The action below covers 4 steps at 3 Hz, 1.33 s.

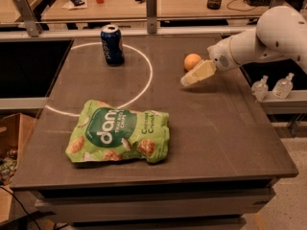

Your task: Pick orange

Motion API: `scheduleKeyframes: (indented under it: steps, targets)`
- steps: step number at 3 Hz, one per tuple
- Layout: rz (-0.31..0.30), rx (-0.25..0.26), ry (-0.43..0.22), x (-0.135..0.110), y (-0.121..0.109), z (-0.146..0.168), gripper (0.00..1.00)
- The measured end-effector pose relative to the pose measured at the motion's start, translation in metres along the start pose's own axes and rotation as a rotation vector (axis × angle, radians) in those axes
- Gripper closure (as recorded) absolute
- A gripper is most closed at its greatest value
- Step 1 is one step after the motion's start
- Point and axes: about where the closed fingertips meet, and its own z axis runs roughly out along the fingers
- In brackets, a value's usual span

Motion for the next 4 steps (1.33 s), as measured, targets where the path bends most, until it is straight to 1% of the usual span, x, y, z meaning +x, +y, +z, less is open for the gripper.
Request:
scheduleKeyframes:
  steps: [1,3,4]
  targets:
    - [-0.005,-0.005,0.007,-0.002,-0.002,0.007,0.17]
    - [-0.02,-0.026,0.017,-0.002,0.0,0.008,0.64]
    - [-0.01,-0.05,-0.028,-0.015,0.004,0.0,0.87]
